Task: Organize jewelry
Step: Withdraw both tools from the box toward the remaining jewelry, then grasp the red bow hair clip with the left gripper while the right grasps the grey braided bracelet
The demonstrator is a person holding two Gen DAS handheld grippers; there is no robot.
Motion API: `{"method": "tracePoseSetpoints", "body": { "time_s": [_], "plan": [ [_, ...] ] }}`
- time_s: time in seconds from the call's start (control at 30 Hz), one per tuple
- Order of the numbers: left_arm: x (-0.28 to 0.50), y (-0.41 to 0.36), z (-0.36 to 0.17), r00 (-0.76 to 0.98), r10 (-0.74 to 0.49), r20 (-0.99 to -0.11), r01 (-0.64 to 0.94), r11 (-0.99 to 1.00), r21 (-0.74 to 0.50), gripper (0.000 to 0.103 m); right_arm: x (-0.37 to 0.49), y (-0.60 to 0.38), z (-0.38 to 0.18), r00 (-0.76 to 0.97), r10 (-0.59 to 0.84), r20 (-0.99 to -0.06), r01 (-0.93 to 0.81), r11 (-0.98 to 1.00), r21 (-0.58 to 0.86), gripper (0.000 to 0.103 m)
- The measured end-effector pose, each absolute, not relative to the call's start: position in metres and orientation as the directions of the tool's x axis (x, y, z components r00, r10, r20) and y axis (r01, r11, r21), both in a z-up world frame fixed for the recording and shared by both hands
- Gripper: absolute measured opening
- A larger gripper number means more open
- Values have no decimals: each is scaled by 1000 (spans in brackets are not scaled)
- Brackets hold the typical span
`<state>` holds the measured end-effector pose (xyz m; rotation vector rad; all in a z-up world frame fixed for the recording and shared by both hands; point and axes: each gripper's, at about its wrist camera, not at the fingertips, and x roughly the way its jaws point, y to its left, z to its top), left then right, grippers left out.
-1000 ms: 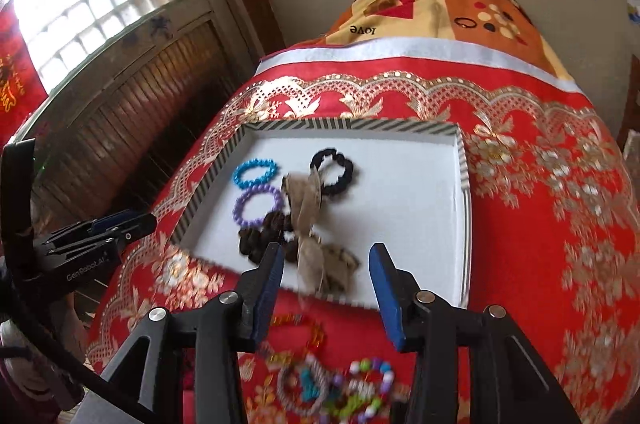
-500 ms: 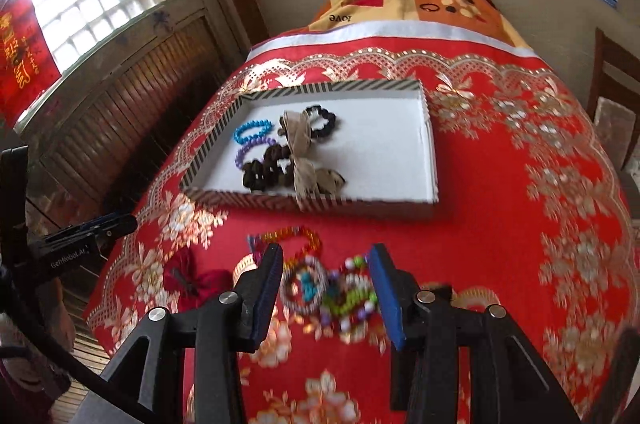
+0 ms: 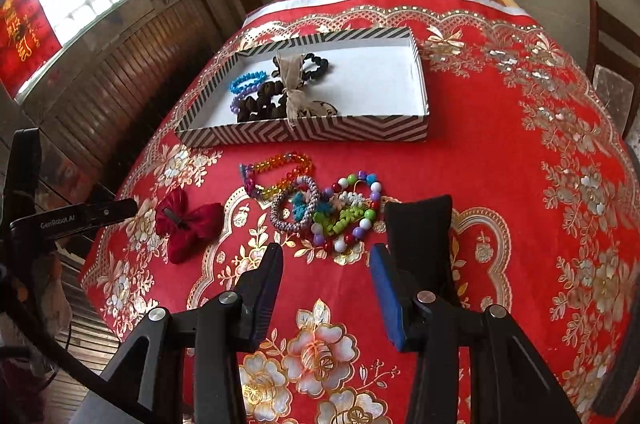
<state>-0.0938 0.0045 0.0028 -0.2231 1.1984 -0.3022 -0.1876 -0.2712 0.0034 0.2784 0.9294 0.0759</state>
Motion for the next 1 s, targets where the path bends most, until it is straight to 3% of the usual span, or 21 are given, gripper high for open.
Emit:
{"method": "tracePoseSetpoints", "body": {
  "time_s": [0.17, 0.47, 0.67, 0.73, 0.77, 0.8, 0.83, 1.0],
  "plan": [
    [-86, -3, -18, 288, -358, -888, 54, 932, -358, 49, -167, -261, -3, 603, 191, -775, 6, 970, 244, 43],
    [-73, -13, -34, 288, -313, -905, 22, 947, -321, 50, -116, -249, -22, 566, 191, -802, -84, 981, 175, 33],
    [-63, -25, -37, 300, -282, -912, 21, 957, -289, 50, -103, -249, -40, 533, 178, -827, -106, 984, 144, 12],
    [-62, -28, -37, 301, -277, -913, 39, 960, -279, 49, -106, -251, -39, 538, 183, -823, -108, 983, 148, 10],
    [-63, -29, -37, 305, -270, -913, 51, 962, -268, 44, -109, -252, -36, 543, 187, -819, -109, 982, 152, 9],
    [-65, -31, -37, 309, -265, -913, 72, 964, -256, 27, -111, -252, -33, 548, 192, -814, -110, 981, 158, 8],
    [-65, -32, -38, 304, -268, -914, 88, 963, -253, 21, -114, -253, -29, 557, 199, -806, -109, 980, 166, 8],
    [-70, -26, -34, 302, -306, -903, 126, 951, -281, 14, -132, -261, -6, 605, 226, -764, -94, 973, 213, 8]
  ]
}}
